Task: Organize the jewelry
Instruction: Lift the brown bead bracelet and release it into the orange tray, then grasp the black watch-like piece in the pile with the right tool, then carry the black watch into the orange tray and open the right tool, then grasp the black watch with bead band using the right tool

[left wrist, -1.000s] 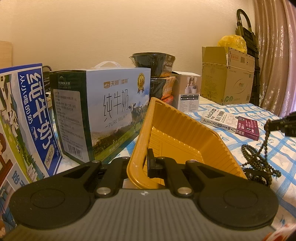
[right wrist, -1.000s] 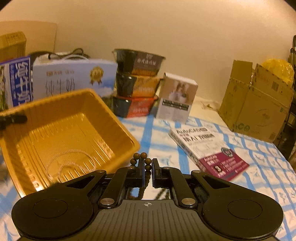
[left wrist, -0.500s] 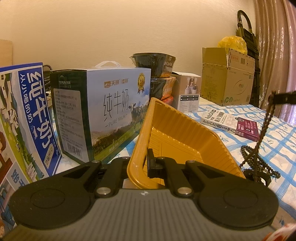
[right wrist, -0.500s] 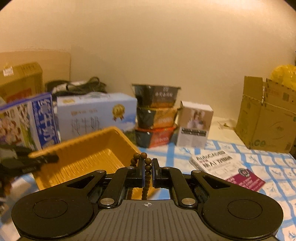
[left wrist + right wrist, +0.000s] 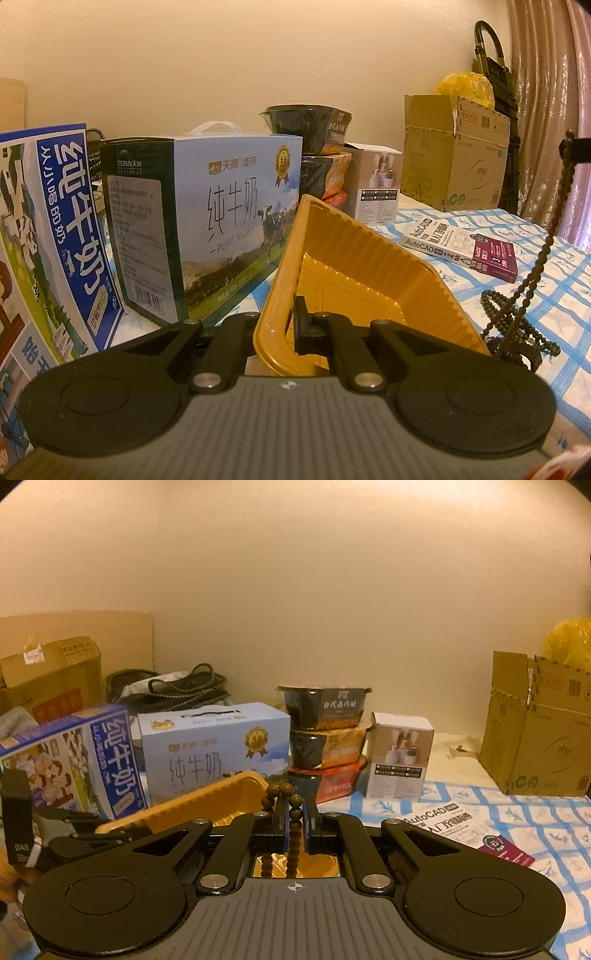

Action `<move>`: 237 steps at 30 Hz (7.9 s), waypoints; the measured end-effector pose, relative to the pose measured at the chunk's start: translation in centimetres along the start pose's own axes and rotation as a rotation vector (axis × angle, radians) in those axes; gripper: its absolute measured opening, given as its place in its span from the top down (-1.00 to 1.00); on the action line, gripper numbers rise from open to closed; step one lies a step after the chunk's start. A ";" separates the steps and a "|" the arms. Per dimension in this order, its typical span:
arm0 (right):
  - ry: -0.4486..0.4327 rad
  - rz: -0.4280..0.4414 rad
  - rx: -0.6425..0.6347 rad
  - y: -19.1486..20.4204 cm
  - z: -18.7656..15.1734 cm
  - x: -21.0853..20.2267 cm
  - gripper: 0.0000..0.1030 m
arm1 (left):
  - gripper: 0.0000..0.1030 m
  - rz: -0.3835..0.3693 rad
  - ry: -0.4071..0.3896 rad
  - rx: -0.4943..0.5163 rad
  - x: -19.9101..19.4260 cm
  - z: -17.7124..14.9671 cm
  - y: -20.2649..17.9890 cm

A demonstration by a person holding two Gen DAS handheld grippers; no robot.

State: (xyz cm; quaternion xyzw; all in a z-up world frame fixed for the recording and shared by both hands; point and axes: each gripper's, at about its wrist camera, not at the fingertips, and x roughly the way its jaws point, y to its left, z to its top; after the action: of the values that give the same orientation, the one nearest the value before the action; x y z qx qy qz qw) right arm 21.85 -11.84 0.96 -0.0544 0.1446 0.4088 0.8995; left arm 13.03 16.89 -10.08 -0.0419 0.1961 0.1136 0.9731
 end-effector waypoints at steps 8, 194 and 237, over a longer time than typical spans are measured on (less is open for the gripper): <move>-0.005 0.012 0.020 -0.1 1.4 -0.9 0.87 | 0.89 0.000 0.000 -0.002 0.0 0.0 0.0; 0.448 -0.149 0.305 -0.5 -14.2 1.7 0.08 | 0.86 0.009 0.016 0.034 1.3 0.3 0.4; 0.370 -0.123 0.166 2.2 -12.2 5.1 0.83 | 0.86 0.012 0.018 0.033 1.4 0.3 0.5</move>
State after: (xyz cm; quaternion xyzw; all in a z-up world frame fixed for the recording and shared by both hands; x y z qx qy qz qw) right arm 20.78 -9.34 -12.18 -0.0628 0.3371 0.3230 0.8821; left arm 14.29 17.71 -10.36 -0.0258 0.2068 0.1156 0.9712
